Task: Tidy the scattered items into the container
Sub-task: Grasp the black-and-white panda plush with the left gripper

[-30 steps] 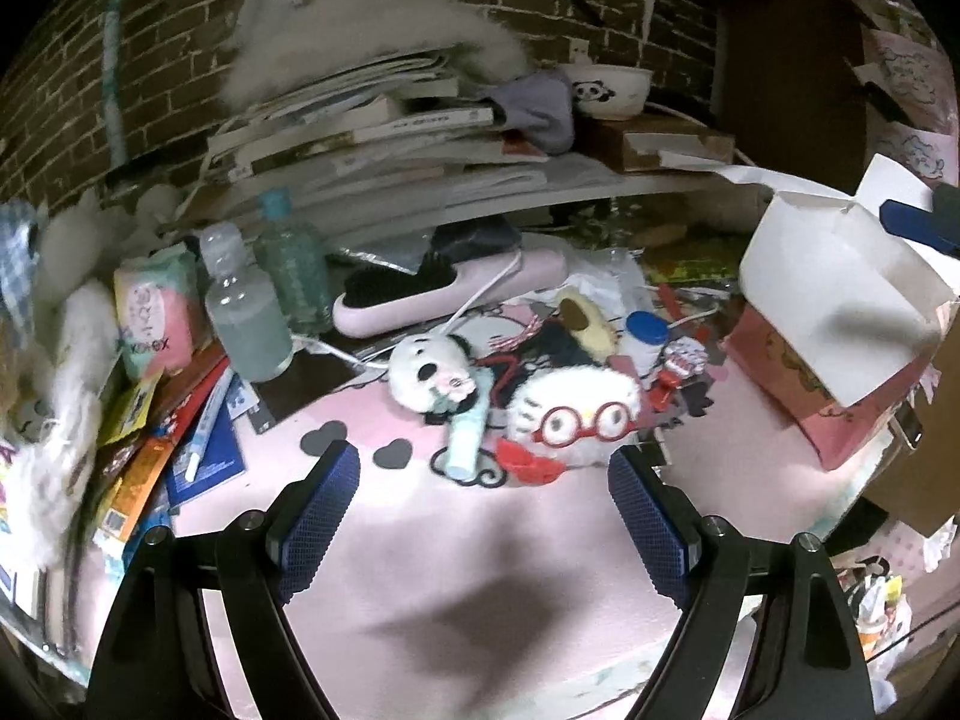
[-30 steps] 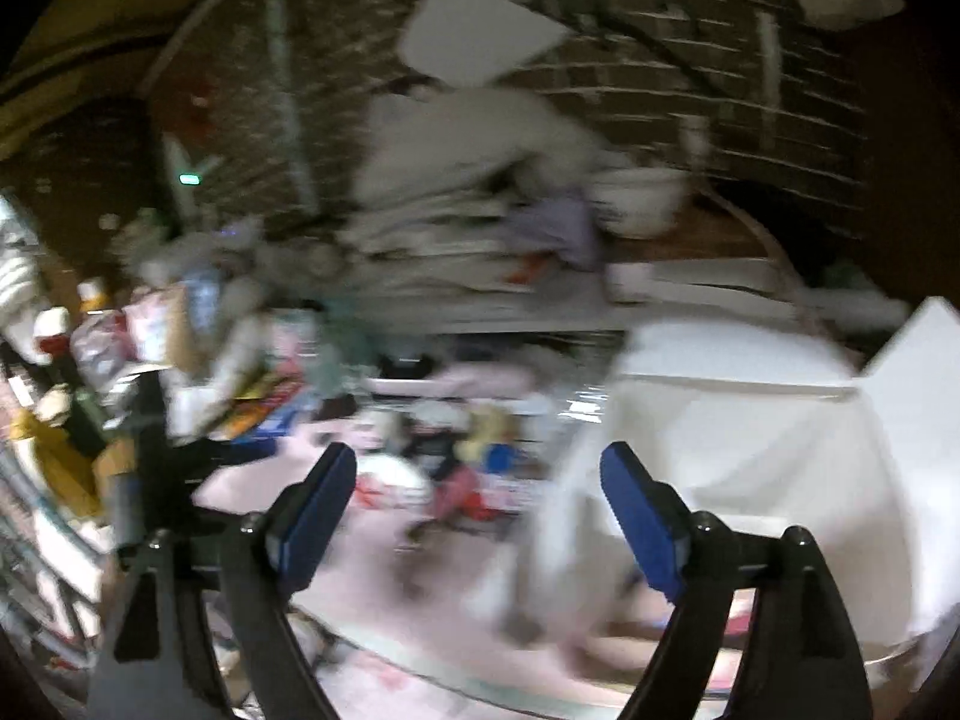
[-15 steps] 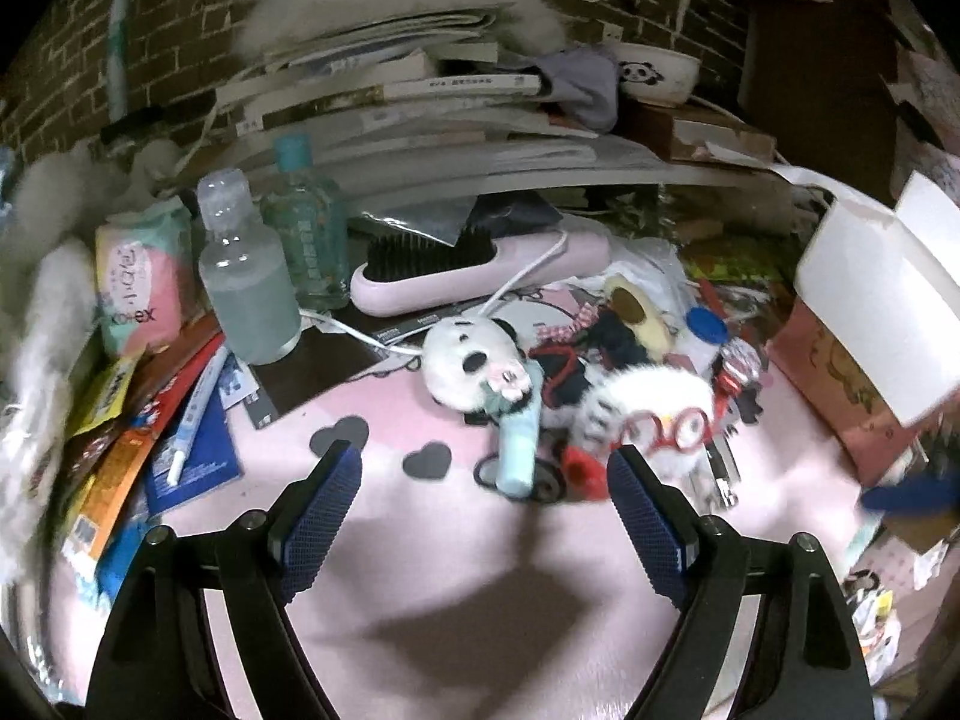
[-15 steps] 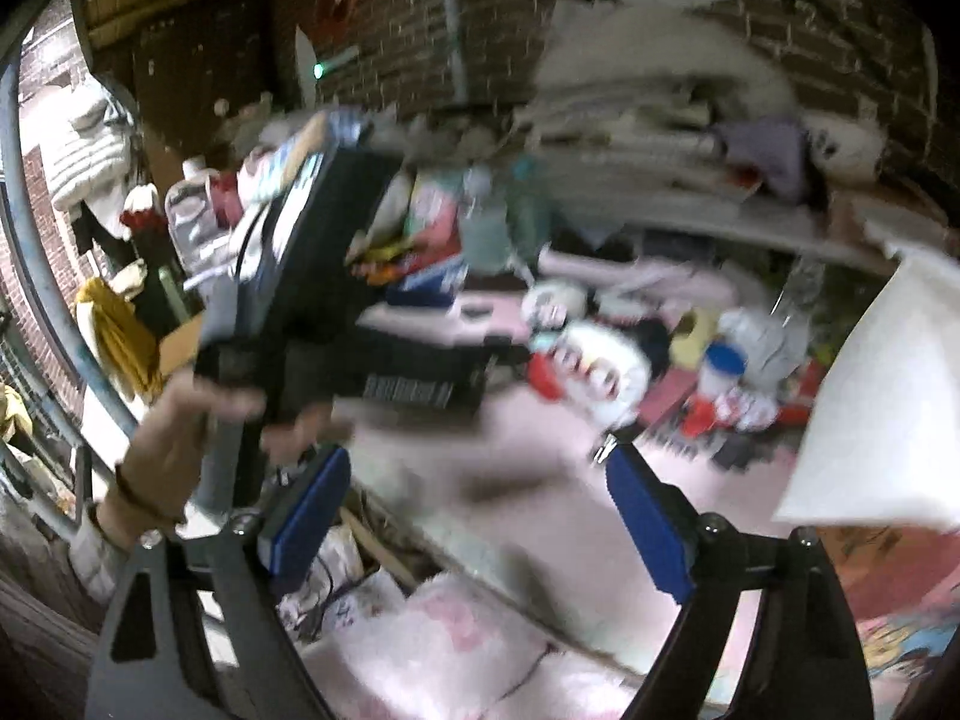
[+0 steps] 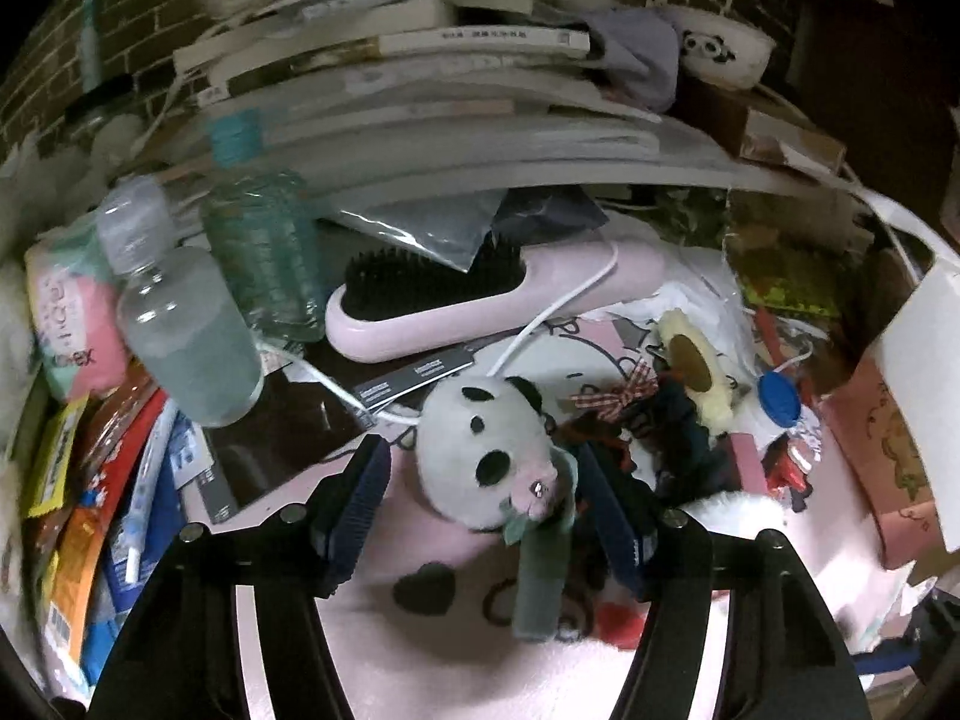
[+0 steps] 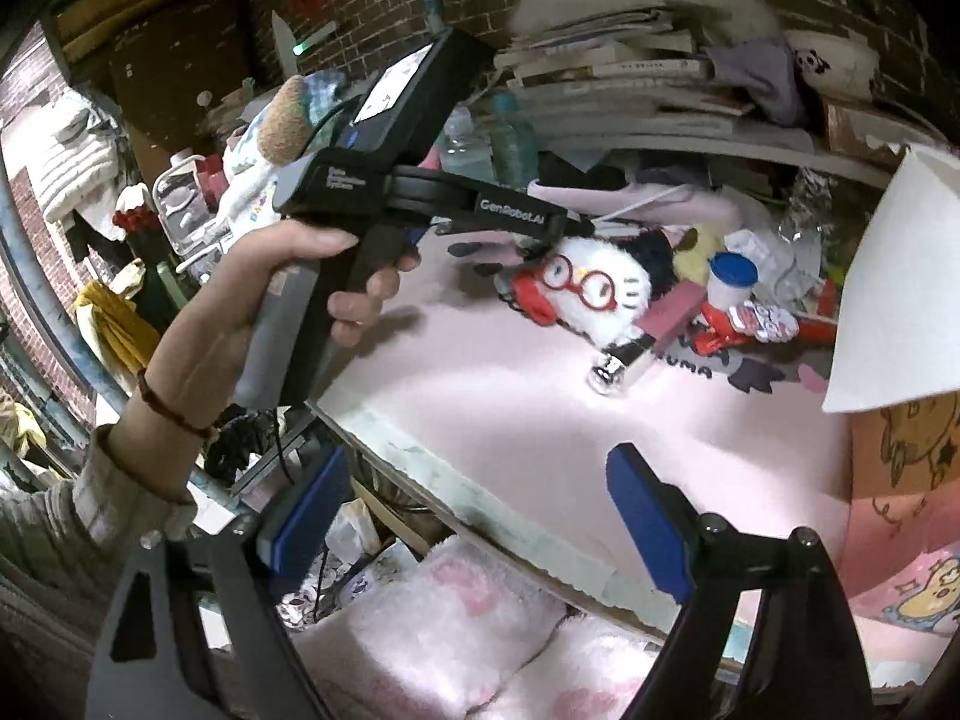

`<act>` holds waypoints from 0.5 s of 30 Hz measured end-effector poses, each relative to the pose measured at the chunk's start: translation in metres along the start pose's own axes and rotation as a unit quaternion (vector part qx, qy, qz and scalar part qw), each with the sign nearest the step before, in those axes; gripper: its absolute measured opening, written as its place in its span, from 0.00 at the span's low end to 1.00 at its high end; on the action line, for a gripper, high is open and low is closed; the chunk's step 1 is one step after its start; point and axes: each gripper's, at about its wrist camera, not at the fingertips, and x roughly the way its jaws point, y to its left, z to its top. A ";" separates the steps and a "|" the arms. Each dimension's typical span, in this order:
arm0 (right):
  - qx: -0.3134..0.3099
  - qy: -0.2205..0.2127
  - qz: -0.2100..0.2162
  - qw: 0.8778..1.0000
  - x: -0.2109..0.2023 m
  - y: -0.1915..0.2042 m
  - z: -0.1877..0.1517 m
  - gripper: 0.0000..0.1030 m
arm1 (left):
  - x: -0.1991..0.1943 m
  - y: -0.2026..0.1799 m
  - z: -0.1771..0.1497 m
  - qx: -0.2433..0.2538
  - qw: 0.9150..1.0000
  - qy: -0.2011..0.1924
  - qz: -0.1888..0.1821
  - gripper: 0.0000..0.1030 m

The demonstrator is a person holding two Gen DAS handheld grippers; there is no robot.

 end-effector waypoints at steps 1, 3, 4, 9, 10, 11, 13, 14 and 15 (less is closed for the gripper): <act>0.004 0.001 0.001 1.000 0.000 -0.002 0.000 0.83 | 0.003 0.000 0.001 -0.003 1.000 0.004 0.003 0.55; 0.010 0.001 0.001 1.000 0.000 -0.004 0.000 0.83 | 0.006 0.001 0.002 -0.008 1.000 0.013 -0.004 0.39; 0.010 0.001 0.000 1.000 0.000 -0.005 0.000 0.83 | 0.006 0.002 0.003 -0.012 1.000 0.014 -0.009 0.38; 0.010 0.004 -0.007 1.000 0.001 -0.007 -0.002 0.83 | 0.001 0.001 0.002 -0.005 1.000 0.012 0.003 0.34; 0.011 0.004 -0.008 1.000 0.001 -0.007 -0.002 0.83 | -0.002 0.001 0.001 -0.003 1.000 0.010 0.003 0.33; 0.012 0.004 -0.008 1.000 0.001 -0.007 -0.002 0.83 | -0.005 0.000 0.001 0.000 1.000 0.006 0.004 0.33; 0.014 0.004 -0.008 1.000 0.002 -0.008 -0.002 0.83 | -0.015 -0.003 0.001 0.006 1.000 -0.004 0.010 0.33; 0.015 0.003 -0.009 1.000 0.002 -0.009 -0.002 0.83 | -0.021 -0.004 0.002 0.008 1.000 -0.010 0.013 0.33; 0.016 0.001 -0.010 1.000 0.002 -0.010 -0.002 0.83 | -0.028 -0.005 0.003 0.010 1.000 -0.017 0.014 0.33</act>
